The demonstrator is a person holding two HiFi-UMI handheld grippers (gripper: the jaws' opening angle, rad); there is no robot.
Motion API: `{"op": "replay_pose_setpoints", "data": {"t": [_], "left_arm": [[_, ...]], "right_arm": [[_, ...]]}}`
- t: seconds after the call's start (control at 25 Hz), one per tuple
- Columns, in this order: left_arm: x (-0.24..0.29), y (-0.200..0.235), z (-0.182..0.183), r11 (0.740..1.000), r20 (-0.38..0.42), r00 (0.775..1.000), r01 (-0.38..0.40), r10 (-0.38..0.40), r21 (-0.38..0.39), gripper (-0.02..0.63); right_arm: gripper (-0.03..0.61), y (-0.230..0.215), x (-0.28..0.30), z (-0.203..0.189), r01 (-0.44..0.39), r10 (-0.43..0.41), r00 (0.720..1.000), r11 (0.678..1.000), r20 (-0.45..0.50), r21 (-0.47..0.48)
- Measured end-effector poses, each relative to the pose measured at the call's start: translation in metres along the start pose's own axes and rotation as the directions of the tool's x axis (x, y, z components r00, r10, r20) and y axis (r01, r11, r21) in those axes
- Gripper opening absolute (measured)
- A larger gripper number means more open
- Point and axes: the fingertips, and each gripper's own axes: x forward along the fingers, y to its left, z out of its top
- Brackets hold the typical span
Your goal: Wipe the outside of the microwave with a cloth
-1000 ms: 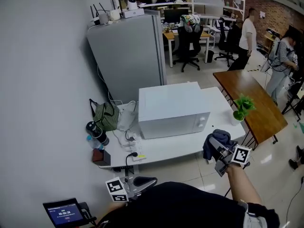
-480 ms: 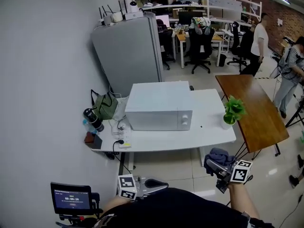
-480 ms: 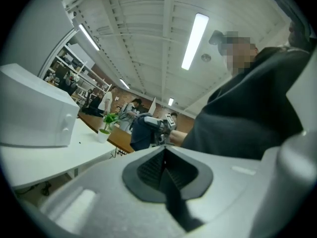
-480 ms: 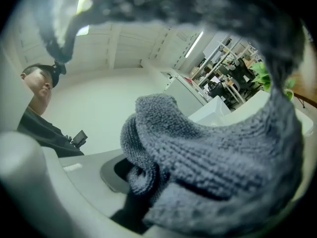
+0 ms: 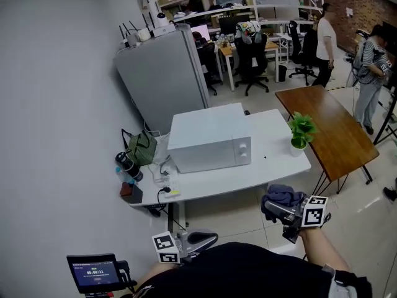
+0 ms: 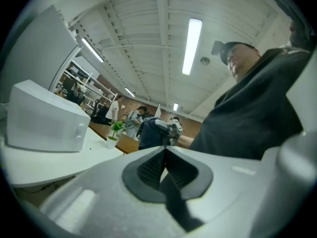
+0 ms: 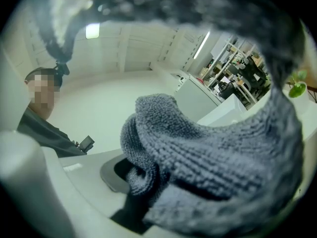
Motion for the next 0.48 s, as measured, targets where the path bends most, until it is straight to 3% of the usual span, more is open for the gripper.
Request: {"op": "replay_pose_setpoints", "data": {"t": [0.2, 0.48], "left_arm": [[-0.048, 0.018, 0.002, 0.993, 0.114, 0.987, -0.106, 0.11, -0.041, 0.003], [-0.072, 0.038, -0.003, 0.992, 0.134, 0.983, -0.12, 0.123, -0.037, 0.003]], "right_arm": [[0.143, 0.017, 0.019, -0.023, -0.026, 0.024, 0.999, 0.998, 0.026, 0.061], [0.143, 0.026, 0.048, -0.045, -0.083, 0.081, 0.997, 0.994, 0.018, 0.071]]}}
